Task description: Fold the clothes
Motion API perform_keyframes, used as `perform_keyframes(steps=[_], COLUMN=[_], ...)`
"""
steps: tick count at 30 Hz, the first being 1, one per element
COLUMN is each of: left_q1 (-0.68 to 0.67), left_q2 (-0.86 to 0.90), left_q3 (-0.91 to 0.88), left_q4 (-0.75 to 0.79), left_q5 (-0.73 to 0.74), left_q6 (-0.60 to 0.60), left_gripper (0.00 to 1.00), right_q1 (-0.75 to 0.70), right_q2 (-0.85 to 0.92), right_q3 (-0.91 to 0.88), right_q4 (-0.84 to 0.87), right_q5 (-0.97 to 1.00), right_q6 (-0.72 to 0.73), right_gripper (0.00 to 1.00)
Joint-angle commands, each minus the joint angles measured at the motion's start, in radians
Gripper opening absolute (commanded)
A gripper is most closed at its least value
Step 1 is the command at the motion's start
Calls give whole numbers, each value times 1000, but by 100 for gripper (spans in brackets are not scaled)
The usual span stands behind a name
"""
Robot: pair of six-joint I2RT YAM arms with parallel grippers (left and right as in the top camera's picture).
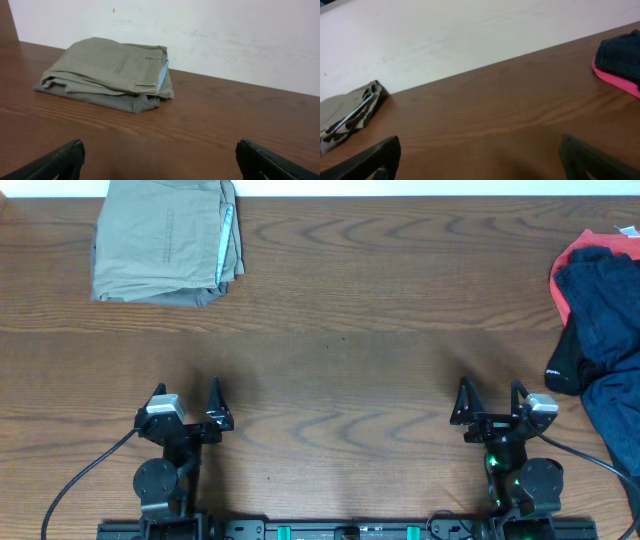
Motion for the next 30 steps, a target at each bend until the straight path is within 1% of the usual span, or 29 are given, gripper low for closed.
perform_keyframes(steps=[1, 3, 4, 8, 13, 17, 22, 30], left_q1=[-2, -2, -2, -2, -2, -2, -2, -2], left_q2=[-6, -6, -6, -6, -6, -6, -6, -6], left_q3=[-13, -13, -13, -13, -13, -13, -13, -13], left_q4=[-39, -39, -39, -39, -39, -39, -39, -39], left_q5=[14, 14, 14, 14, 14, 14, 14, 14], left_q6=[17, 17, 17, 17, 17, 17, 17, 17], left_gripper=[98, 98, 98, 98, 98, 98, 98, 98], right_q1=[-11, -11, -11, -11, -11, -11, -11, -11], right_q2=[-6, -6, -6, -6, -6, -6, -6, -6], right_q3=[-1, -1, -1, -1, -1, -1, -1, -1], right_q4=[51, 101, 124, 126, 99, 144, 212, 231], right_q5=[6, -1, -1, -32, -16, -99, -100, -164], right_q6=[-15, 9, 44, 193, 200, 221, 221, 219], right_gripper=[99, 99, 99, 99, 99, 99, 99, 99])
